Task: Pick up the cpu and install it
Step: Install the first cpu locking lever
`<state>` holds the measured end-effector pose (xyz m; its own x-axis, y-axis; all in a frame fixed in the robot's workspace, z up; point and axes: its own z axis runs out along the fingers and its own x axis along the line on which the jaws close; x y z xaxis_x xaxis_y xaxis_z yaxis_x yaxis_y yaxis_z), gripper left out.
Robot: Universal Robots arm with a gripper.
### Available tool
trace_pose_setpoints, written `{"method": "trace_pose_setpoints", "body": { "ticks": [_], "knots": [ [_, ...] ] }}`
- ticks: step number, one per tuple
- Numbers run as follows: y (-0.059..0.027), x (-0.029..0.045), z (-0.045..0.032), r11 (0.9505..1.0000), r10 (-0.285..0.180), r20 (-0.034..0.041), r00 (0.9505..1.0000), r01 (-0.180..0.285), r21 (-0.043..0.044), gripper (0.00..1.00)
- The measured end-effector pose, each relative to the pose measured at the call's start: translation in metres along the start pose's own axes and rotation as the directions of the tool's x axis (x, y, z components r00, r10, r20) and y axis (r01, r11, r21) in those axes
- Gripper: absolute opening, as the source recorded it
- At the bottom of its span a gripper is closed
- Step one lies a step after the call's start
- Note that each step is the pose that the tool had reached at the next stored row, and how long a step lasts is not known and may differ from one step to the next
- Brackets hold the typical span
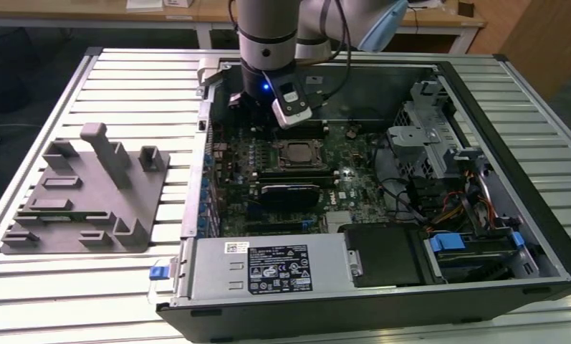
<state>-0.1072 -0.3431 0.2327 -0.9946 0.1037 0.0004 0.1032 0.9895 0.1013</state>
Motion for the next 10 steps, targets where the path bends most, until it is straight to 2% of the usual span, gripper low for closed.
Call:
{"method": "trace_pose_setpoints", "body": {
  "ticks": [3,8,10],
  "knots": [
    [-0.0002,0.0000,-0.0014,1.0000,0.000,-0.0009,1.0000,0.000,-0.0097,0.11],
    [-0.0023,0.0041,-0.0017,0.9999,-0.002,0.0016,1.0000,0.002,-0.0140,0.11],
    [-0.0033,0.0067,-0.0018,0.9998,-0.004,0.0013,1.0000,0.004,-0.0202,0.11]
  ]
}}
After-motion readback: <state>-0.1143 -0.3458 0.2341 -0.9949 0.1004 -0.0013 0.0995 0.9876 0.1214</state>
